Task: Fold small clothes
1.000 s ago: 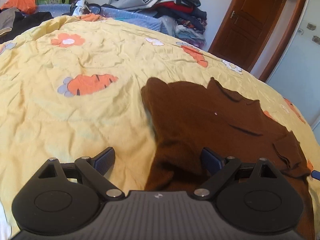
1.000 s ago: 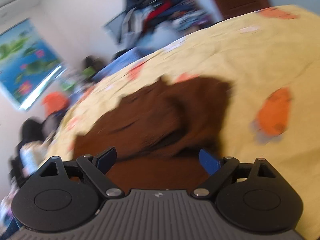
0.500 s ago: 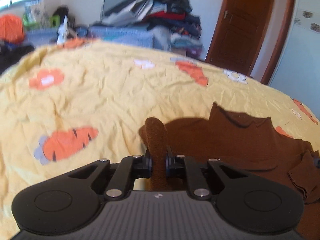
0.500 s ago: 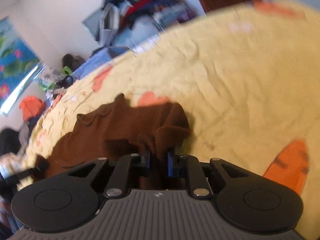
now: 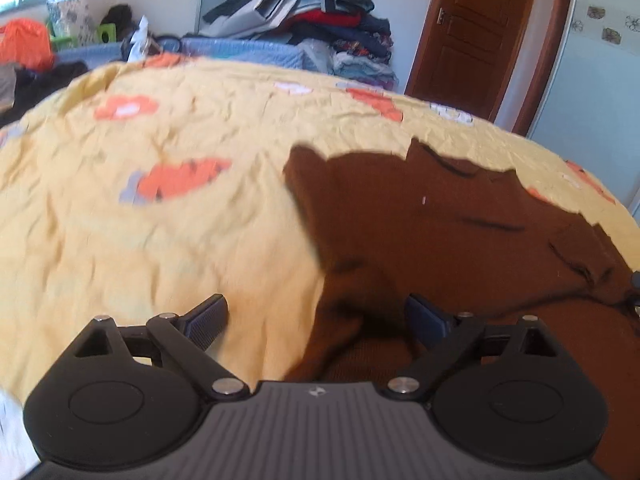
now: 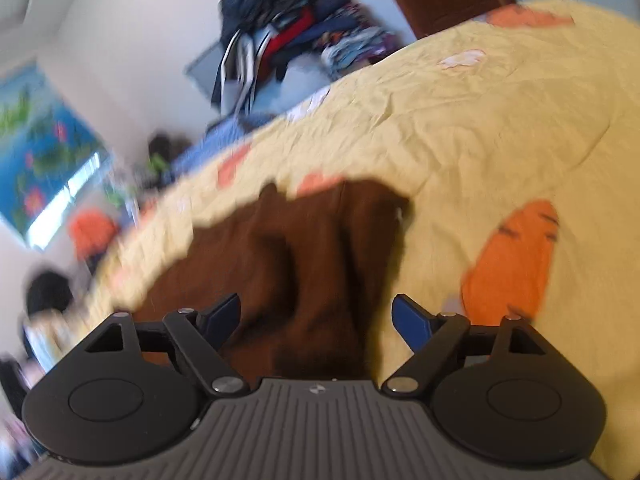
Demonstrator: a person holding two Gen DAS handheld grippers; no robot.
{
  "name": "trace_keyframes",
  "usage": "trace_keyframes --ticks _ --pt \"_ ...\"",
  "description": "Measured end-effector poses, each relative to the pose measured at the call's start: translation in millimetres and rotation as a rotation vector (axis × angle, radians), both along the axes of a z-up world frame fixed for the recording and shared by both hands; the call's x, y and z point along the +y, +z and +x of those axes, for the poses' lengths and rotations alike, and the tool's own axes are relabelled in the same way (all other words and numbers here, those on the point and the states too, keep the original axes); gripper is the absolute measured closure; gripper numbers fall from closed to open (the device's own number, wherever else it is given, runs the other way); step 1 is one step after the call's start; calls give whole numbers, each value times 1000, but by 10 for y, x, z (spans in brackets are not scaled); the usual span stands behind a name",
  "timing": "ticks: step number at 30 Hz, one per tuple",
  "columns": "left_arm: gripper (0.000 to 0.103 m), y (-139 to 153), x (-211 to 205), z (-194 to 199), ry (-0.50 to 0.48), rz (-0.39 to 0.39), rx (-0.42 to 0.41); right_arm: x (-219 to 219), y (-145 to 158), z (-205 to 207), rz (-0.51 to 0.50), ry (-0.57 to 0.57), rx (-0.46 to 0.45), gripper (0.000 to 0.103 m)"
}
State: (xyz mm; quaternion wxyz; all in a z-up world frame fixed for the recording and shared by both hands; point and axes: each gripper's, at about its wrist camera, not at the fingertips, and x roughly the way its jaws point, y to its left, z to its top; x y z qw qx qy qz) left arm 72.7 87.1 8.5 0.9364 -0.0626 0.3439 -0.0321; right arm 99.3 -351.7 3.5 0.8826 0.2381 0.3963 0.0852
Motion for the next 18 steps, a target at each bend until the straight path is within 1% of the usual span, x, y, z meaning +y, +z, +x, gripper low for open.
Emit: trace_keyframes --ticks 1,2,3,4,5,6,7,8,9,10,11,12,13,14,15,17,18 --pt "8 -24 -40 -43 2 41 -13 112 -5 -63 -67 38 -1 25" --pt "23 -30 -78 -58 9 78 -20 224 -5 -103 -143 69 -8 33" --pt "67 -16 -103 -63 18 114 -33 326 -7 -165 -233 83 -34 41" --pt "79 -2 -109 -55 23 147 -44 393 -10 -196 -309 89 -47 65" --pt "80 1 -78 -41 19 140 -42 390 -13 -200 -352 84 -47 88" --pt "81 1 -39 -38 10 128 -41 299 -10 -199 -337 60 -35 89" --pt "81 3 -46 -50 -1 143 -41 152 -10 -200 -263 33 -19 91" --pt "80 17 -75 -73 -8 163 -38 46 -13 -208 -211 11 -6 91" --pt "80 38 -95 -102 -9 163 -29 19 -10 -234 -196 12 1 91" --pt "79 58 -97 -141 -8 147 -15 39 1 -267 -197 17 5 88" --pt "77 81 -86 -194 -7 123 4 61 25 -316 -183 13 13 74" --pt "67 106 -58 -263 -11 90 29 63 52 -374 -146 4 25 63" --pt "56 118 -3 -364 -18 40 53 73 84 -467 -94 0 31 38" --pt "28 123 65 -482 -24 -21 70 60 114 -588 -32 2 26 17" --pt "14 118 141 -595 -28 -88 77 41 135 -728 23 8 24 12" --pt "14 71 297 -854 -36 -245 66 12 106 -930 125 32 69 14" --pt "14 54 328 -929 -38 -291 66 -30 84 -1050 193 49 66 14"
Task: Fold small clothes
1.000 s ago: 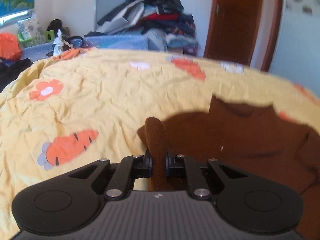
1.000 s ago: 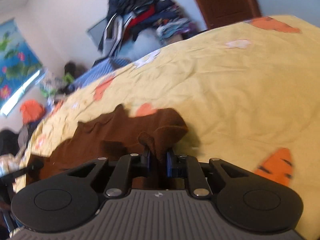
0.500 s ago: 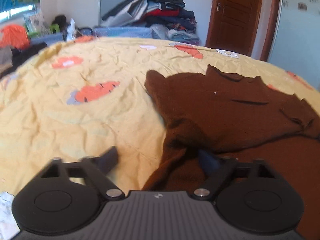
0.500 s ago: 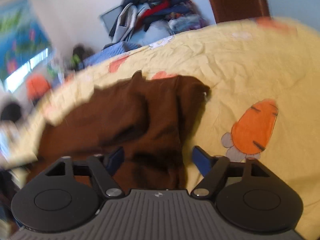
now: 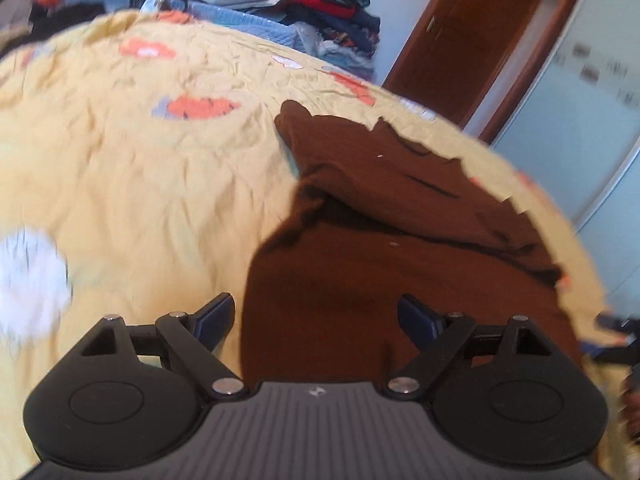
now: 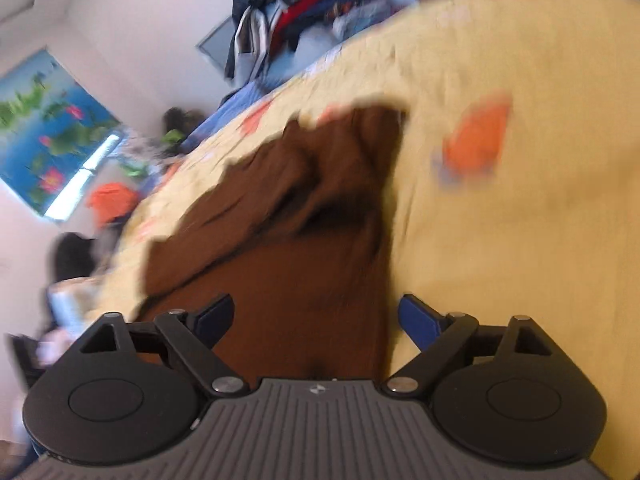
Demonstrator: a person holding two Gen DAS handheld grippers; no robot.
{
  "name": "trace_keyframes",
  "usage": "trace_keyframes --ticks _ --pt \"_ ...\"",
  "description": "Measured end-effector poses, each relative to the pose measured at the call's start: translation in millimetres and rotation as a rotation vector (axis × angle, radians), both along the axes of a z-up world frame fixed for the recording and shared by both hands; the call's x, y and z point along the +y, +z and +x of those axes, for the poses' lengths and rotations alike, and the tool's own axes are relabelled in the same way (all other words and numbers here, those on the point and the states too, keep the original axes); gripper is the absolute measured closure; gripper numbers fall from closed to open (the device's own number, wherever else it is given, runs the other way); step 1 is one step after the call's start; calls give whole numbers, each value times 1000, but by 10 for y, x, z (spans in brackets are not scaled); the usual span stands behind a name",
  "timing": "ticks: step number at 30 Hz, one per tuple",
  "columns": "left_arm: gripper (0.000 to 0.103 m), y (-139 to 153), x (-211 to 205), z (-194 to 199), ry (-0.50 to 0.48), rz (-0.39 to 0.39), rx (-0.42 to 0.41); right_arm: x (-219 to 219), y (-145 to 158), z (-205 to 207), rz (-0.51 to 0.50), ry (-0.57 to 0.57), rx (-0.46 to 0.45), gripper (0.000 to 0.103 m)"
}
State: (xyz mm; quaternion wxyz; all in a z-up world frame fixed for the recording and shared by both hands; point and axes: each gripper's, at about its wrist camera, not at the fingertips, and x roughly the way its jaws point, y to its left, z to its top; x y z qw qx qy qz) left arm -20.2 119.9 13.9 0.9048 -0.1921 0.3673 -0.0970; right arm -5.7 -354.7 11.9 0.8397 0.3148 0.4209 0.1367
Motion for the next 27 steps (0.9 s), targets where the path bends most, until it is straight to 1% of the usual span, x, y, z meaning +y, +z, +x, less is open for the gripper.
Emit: trace_keyframes --ticks 1,2,3,4,5,6,7,8,9,10,11,12,14,16,17,18,19,20,21,22,23,24,25,27 --pt "14 -6 16 -47 -3 -30 1 -38 -28 -91 65 13 12 17" --pt "14 -14 12 -67 -12 -58 3 -55 -44 -148 111 20 29 23" --pt "15 -21 -4 -68 -17 -69 -1 -52 -55 -190 132 31 43 26" --pt "15 -25 -25 -60 -17 -68 -5 -38 -51 -220 128 36 46 31" --pt "17 -24 -60 -39 -14 -61 -8 -29 -45 -231 122 37 51 45" --pt "34 -21 -92 -15 -14 -51 -7 -18 -61 -219 122 39 80 61" --pt "49 -22 -119 22 -19 -41 5 -2 -104 -176 104 41 122 91" --pt "69 -27 -131 53 -15 -32 19 32 -129 -176 65 47 136 94" --pt "88 -28 -112 67 -8 -25 32 43 -126 -182 56 55 122 94" --pt "96 -30 -81 78 -2 -40 54 31 -101 -201 48 40 115 92" --pt "96 -20 -37 59 -7 -72 57 -7 -55 -246 55 18 93 92" --pt "96 -1 -10 20 -15 -86 47 -65 -11 -292 79 4 67 92" --pt "96 9 -9 -52 -24 -44 36 -214 68 -436 84 -39 27 93" --pt "97 -79 19 -81 -18 -28 53 -358 -1 -507 91 -70 50 93" --pt "97 -95 54 -117 -12 -48 43 -389 -70 -499 100 -67 74 92" --pt "96 -97 81 -142 -12 -68 51 -379 -116 -516 105 -62 93 91" --pt "95 -93 112 -172 -20 -94 72 -372 -128 -550 129 -64 94 84" --pt "88 -93 148 -210 -32 -129 95 -360 -133 -576 159 -60 106 68" --pt "74 -98 190 -273 -41 -173 110 -342 -117 -622 194 -48 107 58" --pt "65 -110 235 -358 -46 -228 112 -329 -80 -707 225 -38 88 41" --pt "46 -125 262 -452 -49 -283 109 -312 -47 -801 252 -29 76 35" --pt "34 -137 258 -544 -53 -324 109 -282 -35 -883 286 -10 84 35" --pt "34 -146 236 -615 -58 -343 110 -221 -38 -953 317 17 107 37" --pt "34 -181 152 -738 -59 -364 95 -81 -49 -1091 328 64 120 39"
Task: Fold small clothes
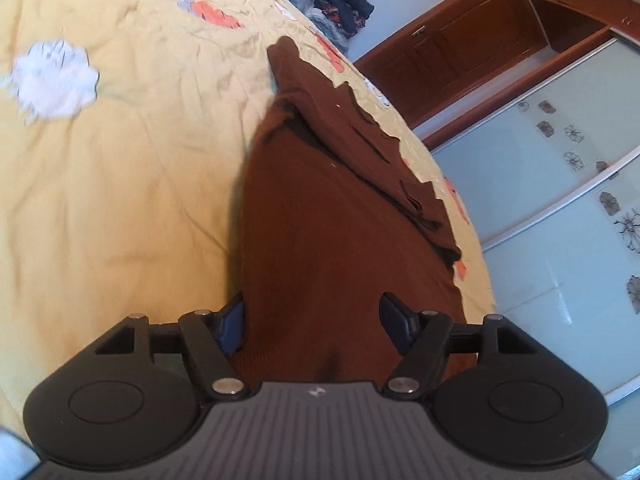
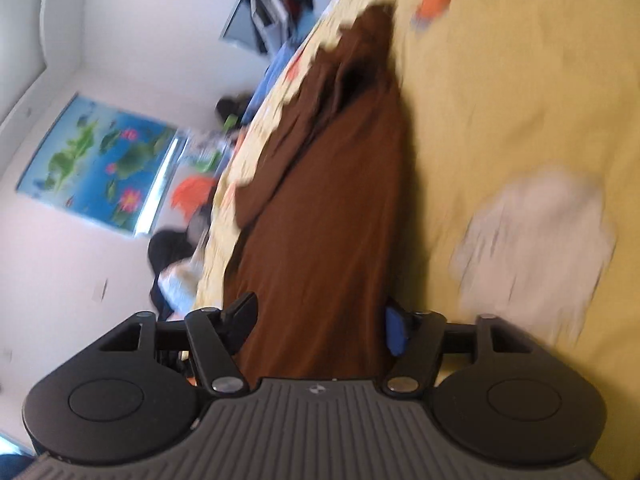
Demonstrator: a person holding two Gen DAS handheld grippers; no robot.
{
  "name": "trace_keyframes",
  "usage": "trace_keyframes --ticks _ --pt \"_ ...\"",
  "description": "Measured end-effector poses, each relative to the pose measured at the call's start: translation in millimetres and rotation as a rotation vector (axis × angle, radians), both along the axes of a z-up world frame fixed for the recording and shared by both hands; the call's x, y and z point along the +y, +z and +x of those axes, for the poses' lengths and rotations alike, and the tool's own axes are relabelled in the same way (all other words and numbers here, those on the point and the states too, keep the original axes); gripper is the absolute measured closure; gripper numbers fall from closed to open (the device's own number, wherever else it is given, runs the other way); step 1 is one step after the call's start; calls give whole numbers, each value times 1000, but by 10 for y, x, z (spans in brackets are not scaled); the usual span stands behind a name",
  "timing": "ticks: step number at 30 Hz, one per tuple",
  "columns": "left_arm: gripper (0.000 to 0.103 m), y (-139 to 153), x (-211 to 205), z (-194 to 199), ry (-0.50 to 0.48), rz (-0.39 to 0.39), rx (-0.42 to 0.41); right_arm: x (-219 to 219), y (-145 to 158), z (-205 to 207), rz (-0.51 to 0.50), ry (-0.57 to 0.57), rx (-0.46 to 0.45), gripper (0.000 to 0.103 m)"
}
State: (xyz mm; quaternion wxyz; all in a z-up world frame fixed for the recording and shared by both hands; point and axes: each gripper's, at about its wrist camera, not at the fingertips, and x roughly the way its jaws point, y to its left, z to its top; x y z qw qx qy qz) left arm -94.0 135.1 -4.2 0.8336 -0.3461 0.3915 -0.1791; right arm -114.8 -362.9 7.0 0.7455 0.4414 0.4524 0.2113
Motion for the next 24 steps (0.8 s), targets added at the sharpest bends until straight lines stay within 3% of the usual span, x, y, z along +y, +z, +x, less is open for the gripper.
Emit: trace_keyframes --ticks 2,3,4,5,6,10,13,15,16,18,19,20,22,24 --pt "36 12 -111 -55 9 37 -29 146 24 -68 -20 52 7 45" --pt "49 32 -165 -52 9 69 -33 203 40 -72 -51 64 14 50" --pt "65 44 -222 -10 -7 100 -17 252 40 -54 -86 85 30 67" --pt "95 22 -259 41 -26 117 23 272 22 -39 -108 99 48 91" --pt "95 6 -257 55 -26 123 46 253 1 -27 -123 96 71 90" --pt "95 162 -221 -63 -24 194 -2 43 151 -209 -154 56 37 91" --pt "92 72 -163 -118 -28 243 8 -170 189 -368 -191 14 47 92" --pt "92 54 -98 -192 -28 205 23 -235 97 -439 -166 0 65 94" --pt "90 65 -72 -228 -38 182 44 -249 62 -465 -135 -12 77 89" --pt "72 48 -8 -344 -64 102 88 -214 87 -534 -102 5 82 71" --pt "67 22 17 -427 -68 47 103 -136 105 -550 -78 18 71 54" --pt "57 -16 16 -525 -63 -6 110 -119 115 -600 -46 28 62 46" --pt "55 -66 -38 -653 -56 -59 119 -40 102 -640 3 44 77 46" --pt "57 -59 -142 -700 -58 -43 100 79 89 -600 -1 61 83 54"
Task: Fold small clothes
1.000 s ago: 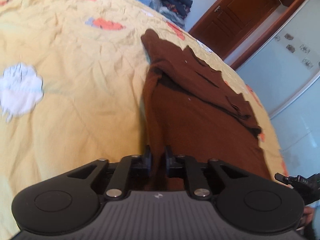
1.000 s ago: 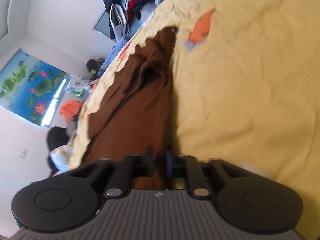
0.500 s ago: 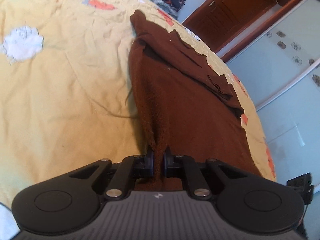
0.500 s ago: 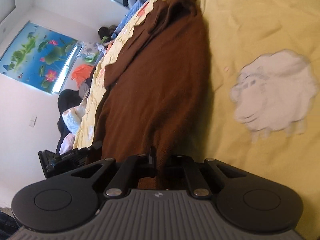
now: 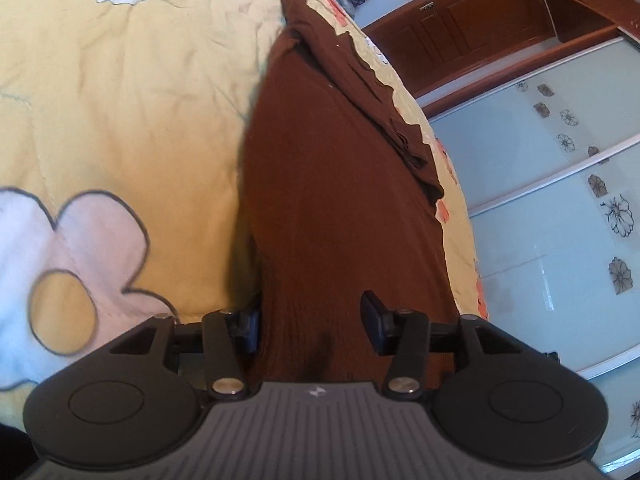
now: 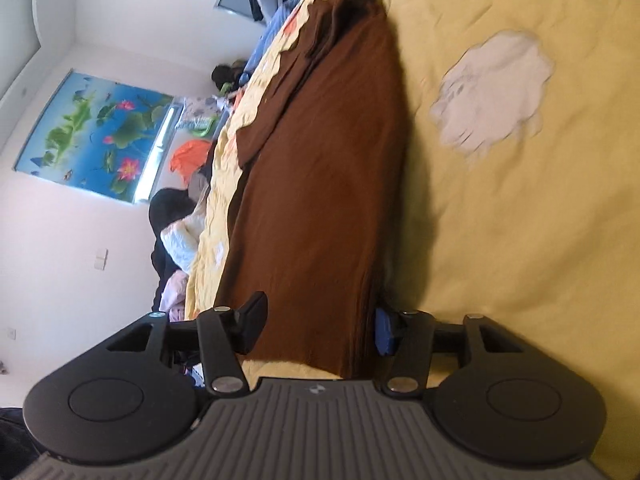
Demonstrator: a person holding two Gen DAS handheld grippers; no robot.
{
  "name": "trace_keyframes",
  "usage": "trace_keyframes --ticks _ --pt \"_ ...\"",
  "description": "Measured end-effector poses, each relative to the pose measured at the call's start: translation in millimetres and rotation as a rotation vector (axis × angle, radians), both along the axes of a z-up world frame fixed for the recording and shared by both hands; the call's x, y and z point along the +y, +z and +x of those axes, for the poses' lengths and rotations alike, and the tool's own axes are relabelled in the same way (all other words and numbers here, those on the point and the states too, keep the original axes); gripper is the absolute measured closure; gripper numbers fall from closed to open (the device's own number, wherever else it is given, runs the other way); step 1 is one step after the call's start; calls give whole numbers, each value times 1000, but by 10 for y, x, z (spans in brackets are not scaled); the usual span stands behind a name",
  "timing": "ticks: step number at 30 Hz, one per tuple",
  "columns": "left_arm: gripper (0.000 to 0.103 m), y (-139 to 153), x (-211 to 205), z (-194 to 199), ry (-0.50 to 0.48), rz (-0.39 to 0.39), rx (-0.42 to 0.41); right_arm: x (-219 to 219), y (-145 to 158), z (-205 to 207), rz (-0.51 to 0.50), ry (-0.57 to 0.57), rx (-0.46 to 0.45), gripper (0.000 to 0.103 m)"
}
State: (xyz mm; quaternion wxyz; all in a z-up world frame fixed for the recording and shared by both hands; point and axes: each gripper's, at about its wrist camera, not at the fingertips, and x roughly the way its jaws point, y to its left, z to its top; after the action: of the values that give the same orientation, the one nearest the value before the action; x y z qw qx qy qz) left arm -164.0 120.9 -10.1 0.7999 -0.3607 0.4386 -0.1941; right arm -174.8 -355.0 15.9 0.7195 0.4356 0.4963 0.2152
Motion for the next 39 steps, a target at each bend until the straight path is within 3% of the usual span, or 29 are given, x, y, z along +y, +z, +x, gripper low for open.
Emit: trace_keyframes --ticks 1,2,7,9,12,13,14,15,17,19,20,21,23,25,27,28,32,33,36,39 --pt "65 25 -38 0 -1 41 -6 46 -13 31 -16 13 9 67" --pt "96 38 -69 22 -11 93 13 83 -36 69 -45 25 28 91" --pt "99 135 4 -55 -46 249 12 -8 114 -18 -143 56 9 91" --pt "99 124 11 -57 -69 255 -9 -58 126 -63 -204 59 18 96" --pt "97 243 22 48 -174 304 -21 -91 97 -87 -184 46 18 95" --pt "97 346 66 72 -179 360 -41 -83 122 -77 -197 52 16 90" --pt "96 480 99 117 -157 442 -77 -87 183 -56 -215 60 10 77" --pt "95 624 103 191 -120 517 -131 -111 274 -28 -253 47 -7 70" --pt "86 873 7 376 -25 616 -270 -142 518 116 -306 -29 -103 45" --pt "61 983 -267 629 55 672 -381 -68 730 371 -340 -75 -240 35" --pt "34 964 -457 786 94 682 -423 28 786 537 -364 -102 -290 28" --pt "23 887 -645 942 127 685 -451 162 801 724 -381 -117 -336 25" --pt "25 665 -1018 1309 113 737 -427 467 706 1116 -380 -103 -392 21" --pt "24 401 -1296 1639 49 821 -384 780 504 1510 -403 -65 -367 22" --pt "23 109 -1391 1819 28 914 -331 1020 270 1804 -516 -36 -330 22" --pt "21 77 -1349 1794 47 901 -375 1097 157 1894 -593 -31 -309 22" --pt "16 48 -1074 1801 45 847 -341 1277 -12 1730 -939 32 -453 16" --pt "10 56 -1003 1788 54 832 -329 1244 -9 1684 -973 31 -451 14" --pt "4 58 -1020 1815 61 840 -316 1000 20 1645 -896 -46 -430 12" --pt "3 65 -1020 1800 70 839 -314 1126 9 1708 -1035 -1 -409 12"
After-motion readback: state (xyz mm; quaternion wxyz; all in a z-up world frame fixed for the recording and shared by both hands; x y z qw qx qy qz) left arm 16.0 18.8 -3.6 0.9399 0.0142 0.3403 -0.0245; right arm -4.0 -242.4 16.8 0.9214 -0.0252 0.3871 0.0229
